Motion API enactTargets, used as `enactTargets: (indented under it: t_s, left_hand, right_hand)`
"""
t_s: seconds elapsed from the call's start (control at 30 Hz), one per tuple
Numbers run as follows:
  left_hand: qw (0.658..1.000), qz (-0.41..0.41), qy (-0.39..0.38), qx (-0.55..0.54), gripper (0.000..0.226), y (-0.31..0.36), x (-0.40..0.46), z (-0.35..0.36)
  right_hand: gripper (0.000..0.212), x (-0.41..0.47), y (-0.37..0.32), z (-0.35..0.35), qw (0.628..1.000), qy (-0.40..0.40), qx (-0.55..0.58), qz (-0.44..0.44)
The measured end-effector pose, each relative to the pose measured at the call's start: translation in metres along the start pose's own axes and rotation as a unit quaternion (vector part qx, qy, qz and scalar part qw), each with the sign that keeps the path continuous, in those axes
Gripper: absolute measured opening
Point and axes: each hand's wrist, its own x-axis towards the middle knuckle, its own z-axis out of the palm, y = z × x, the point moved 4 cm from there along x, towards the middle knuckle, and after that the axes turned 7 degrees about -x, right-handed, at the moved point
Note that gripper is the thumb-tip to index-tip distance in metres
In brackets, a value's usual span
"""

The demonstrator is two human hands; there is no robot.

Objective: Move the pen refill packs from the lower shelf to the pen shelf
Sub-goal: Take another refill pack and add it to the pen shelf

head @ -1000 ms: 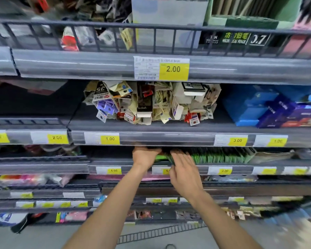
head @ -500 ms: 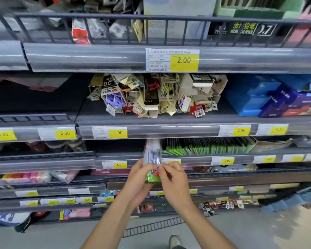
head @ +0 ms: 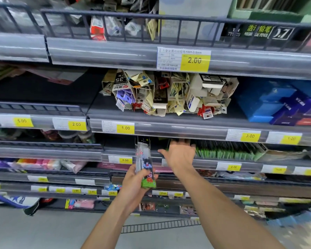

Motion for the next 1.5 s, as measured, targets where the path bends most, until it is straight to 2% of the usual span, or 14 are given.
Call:
enactTargets:
  t_s: [0.07, 0.17, 0.2, 0.4, 0.47, 0.57, 0.7, 0.9, 1.0, 1.1, 1.17, 1.23, 1.4, 1.5]
  left_hand:
    - [1.0, 0.005, 0.001, 0.007, 0.035, 0.001, 0.001, 0.002]
    - [1.0, 0.011, -0.004, -0.004, 0.038, 0.002, 0.003, 0.006]
    - [1.0, 0.01, -0.005, -0.01, 0.038, 0.001, 0.004, 0.009]
    - [0.999, 0.023, -0.012, 0.024, 0.035, 0.005, 0.013, 0.027]
    - [0.999, 0.033, -0.013, 0.032, 0.035, 0.008, 0.017, 0.033]
    - [0.998, 0.051, -0.011, 0.03, 0.033, 0.011, 0.022, 0.039]
    - [0.999, 0.05, -0.015, -0.006, 0.032, 0.008, 0.025, 0.045]
    - [0.995, -0.006, -0.065, -0.081, 0.024, -0.008, 0.014, 0.049]
    - [0.992, -0.042, -0.077, -0.088, 0.03, -0.021, 0.006, 0.049]
    - [0.99, -0.028, -0.093, -0.103, 0.015, -0.029, -0.003, 0.045]
    - [0.99, -0.02, -0.107, -0.086, 0.028, -0.033, -0.013, 0.048]
    - [0.991, -0.032, -0.113, -0.059, 0.04, -0.041, -0.024, 0.058]
    - [0.983, -0.081, -0.16, -0.051, 0.045, -0.069, -0.049, 0.105]
    - [0.973, -0.106, -0.202, -0.034, 0.049, -0.094, -0.063, 0.147]
  right_hand:
    - [0.046, 0.003, 0.0, -0.005, 1.0, -0.001, -0.011, -0.002]
    - [0.01, 0.006, 0.002, -0.012, 1.0, 0.008, -0.021, -0.021]
    - [0.005, 0.005, 0.003, -0.012, 0.999, 0.01, -0.026, -0.026]
    - [0.011, -0.013, 0.003, -0.015, 0.998, 0.062, -0.015, -0.028]
    - [0.009, -0.026, 0.002, -0.019, 0.992, 0.122, 0.022, -0.034]
    - [0.009, -0.058, 0.003, -0.018, 0.961, 0.238, 0.131, -0.059]
    - [0.011, -0.094, 0.006, -0.008, 0.933, 0.268, 0.226, -0.081]
    - [0.006, -0.127, 0.01, -0.007, 0.914, 0.293, 0.242, -0.145]
    - [0.01, -0.134, 0.017, -0.01, 0.904, 0.274, 0.285, -0.162]
    - [0.024, -0.143, 0.03, -0.014, 0.882, 0.206, 0.391, -0.161]
    - [0.025, -0.145, 0.049, -0.017, 0.833, 0.131, 0.532, -0.073]
    - [0.015, -0.147, 0.073, -0.018, 0.769, 0.073, 0.634, 0.027]
    - [0.03, -0.175, 0.142, -0.028, 0.74, 0.013, 0.67, 0.063]
    - [0.033, -0.208, 0.191, -0.022, 0.743, 0.009, 0.658, 0.12]
